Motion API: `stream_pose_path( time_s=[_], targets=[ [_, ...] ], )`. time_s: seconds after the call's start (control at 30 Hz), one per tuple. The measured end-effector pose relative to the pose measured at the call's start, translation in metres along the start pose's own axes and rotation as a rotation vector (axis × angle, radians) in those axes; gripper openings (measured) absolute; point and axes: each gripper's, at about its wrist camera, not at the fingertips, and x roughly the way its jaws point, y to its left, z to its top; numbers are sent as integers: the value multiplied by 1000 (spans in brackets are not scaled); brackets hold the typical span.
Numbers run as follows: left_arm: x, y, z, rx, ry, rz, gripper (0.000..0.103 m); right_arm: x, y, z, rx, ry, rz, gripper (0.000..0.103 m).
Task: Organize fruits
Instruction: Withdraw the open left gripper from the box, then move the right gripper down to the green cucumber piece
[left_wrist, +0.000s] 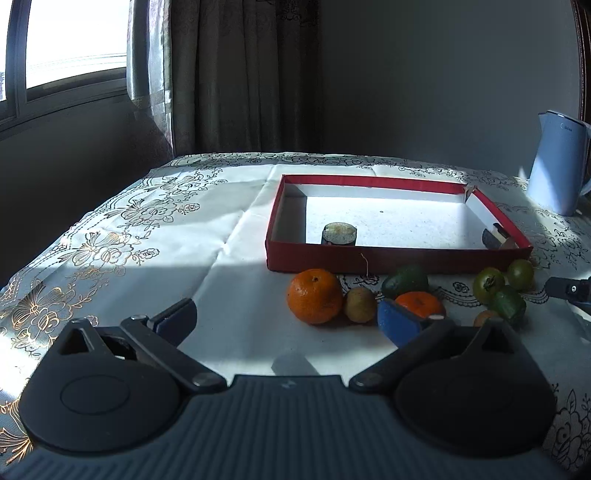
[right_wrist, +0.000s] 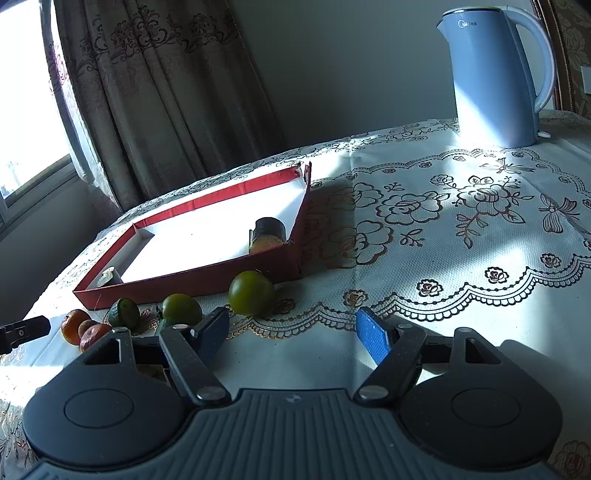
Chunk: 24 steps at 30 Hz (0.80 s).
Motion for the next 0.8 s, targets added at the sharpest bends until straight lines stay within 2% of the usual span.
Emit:
stream_pose_path(
  time_s=[0.17, 0.3, 0.4, 0.6, 0.7, 0.8],
  targets=[
    [17, 8, -16, -15, 78, 22, 103, -2, 1, 0, -8, -15, -7, 76],
    [27, 8, -17, -16, 137, 3, 103, -5, 8, -1, -53, -33, -16, 76],
    [29, 6, -18, -6, 145, 9, 103, -7, 24, -3, -138, -46, -20, 76],
    [29, 9, -19, -21, 146, -6, 103, -5, 61, -7, -242, -13, 35, 75],
    [29, 9, -18, -21, 145, -8, 103, -3, 76, -8, -277, -19, 24, 75],
    [28, 9, -19, -22, 144, -10, 103, 2, 86, -8, -301, -7, 6, 65]
  ],
)
